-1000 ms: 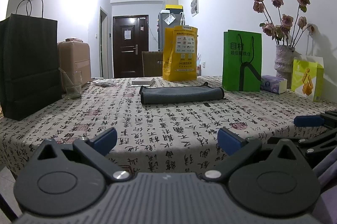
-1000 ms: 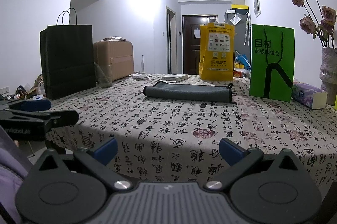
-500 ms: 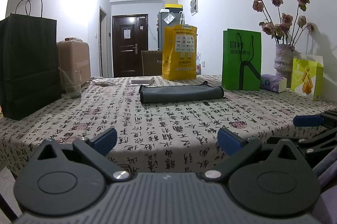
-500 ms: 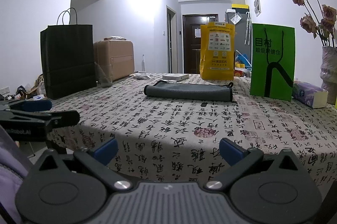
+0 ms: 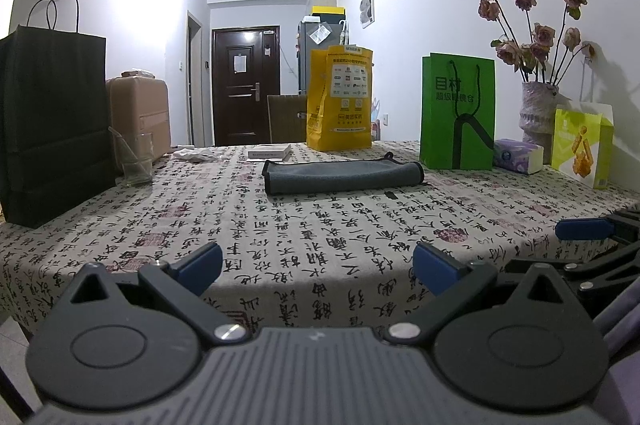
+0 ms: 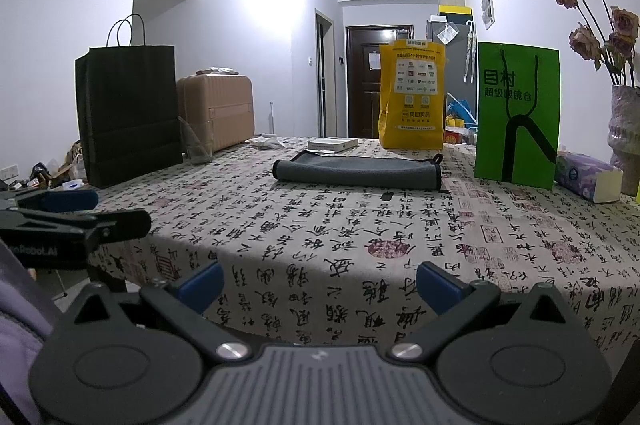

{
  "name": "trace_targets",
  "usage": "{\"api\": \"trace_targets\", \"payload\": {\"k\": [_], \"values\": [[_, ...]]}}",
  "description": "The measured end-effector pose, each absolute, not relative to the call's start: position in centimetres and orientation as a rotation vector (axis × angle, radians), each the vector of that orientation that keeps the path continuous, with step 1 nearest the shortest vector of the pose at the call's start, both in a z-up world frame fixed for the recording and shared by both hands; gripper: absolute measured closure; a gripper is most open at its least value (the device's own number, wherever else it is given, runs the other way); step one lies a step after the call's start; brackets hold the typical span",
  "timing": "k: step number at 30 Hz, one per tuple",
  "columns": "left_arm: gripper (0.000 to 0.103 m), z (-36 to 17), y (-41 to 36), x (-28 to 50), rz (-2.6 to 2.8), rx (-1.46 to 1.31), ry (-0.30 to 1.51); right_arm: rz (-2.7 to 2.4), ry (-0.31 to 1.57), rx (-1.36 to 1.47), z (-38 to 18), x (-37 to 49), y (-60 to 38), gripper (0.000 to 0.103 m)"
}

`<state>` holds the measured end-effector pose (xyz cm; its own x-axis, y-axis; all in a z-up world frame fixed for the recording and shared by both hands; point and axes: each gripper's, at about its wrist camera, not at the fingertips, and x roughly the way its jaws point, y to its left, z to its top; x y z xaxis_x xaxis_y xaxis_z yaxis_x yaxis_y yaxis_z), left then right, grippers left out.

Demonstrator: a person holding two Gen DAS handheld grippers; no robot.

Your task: Fold towel

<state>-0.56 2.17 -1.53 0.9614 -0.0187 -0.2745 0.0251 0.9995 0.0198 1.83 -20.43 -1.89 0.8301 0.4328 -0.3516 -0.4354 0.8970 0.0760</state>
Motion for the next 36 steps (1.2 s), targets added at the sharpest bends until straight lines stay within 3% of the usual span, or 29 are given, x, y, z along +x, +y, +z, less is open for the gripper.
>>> {"api": "trace_targets", "payload": {"k": [36], "values": [[0.0,-1.74,2.1,-0.51,-0.022,0.032,0.284,0.45,0.402,-0.001,-2.11,2.3,-20.45,0.0]]}}
